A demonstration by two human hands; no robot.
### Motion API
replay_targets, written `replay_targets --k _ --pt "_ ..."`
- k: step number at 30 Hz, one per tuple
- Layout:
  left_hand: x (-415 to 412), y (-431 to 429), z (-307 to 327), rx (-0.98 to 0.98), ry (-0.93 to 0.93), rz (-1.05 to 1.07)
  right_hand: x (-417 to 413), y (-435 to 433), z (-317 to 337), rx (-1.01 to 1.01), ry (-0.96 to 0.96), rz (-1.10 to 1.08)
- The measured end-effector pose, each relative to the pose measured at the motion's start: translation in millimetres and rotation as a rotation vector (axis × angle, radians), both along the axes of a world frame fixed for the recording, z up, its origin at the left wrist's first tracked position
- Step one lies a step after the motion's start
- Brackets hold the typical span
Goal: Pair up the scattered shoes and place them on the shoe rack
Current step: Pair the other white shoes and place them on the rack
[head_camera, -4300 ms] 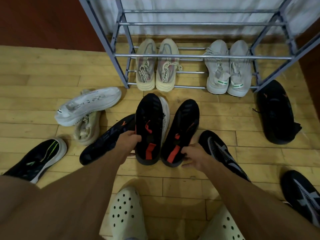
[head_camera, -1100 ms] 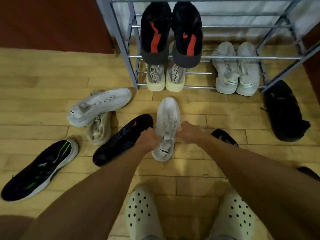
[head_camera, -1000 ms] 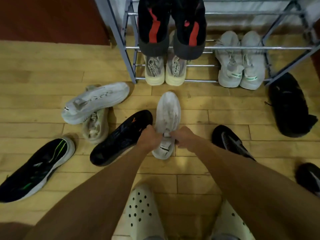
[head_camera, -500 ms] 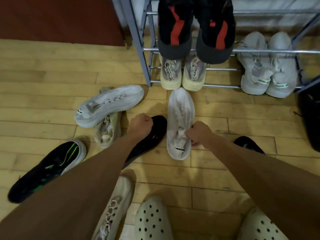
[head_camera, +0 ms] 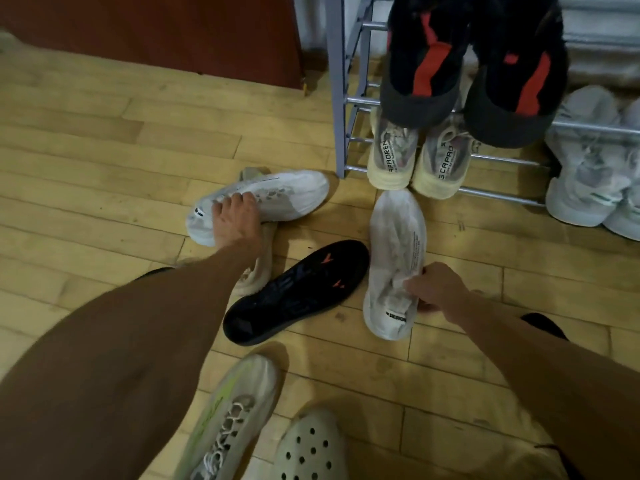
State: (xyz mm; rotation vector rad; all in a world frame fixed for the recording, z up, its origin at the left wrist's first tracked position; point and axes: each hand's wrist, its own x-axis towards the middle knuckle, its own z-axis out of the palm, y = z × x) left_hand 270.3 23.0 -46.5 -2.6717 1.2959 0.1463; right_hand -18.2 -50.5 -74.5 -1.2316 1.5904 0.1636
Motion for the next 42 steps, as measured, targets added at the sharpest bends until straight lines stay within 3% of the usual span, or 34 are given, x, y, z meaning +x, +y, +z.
replay_targets --k 6,14,18,23,28,31,34,36,39,42 --pt "-21 -16 22 -0.019 0.005 -0.155 -8 1 6 -0.022 -0.008 0.026" --pt "-107 -3 45 -0.073 0.193 -0.274 -61 5 28 -0.013 0.055 0.007" --pt "-166 1 46 -0.041 0.304 -0.307 -90 16 37 -0.051 -0.006 -0.040" --pt "-236 -14 48 -0.061 0.480 -0.299 -119 24 42 -0.205 0.019 -0.126" --pt "-258 -11 34 0.187 0.794 -0.366 -147 24 40 -0.105 -0.061 -0.181" --pt "-239 -4 28 0.135 0.926 -0.229 -151 24 40 -0.068 -0.067 -0.154" --pt "-220 7 15 0.041 0.898 0.088 -149 28 40 -0.123 -0.028 -0.104" --pt "-219 18 12 0.167 0.961 0.270 -151 33 41 -0.134 -0.013 -0.074" --pt "-237 30 10 0.363 1.164 0.346 -156 37 44 -0.120 -0.008 0.004" --pt "-253 33 4 0.300 1.313 0.462 -155 33 46 -0.071 -0.026 -0.030"
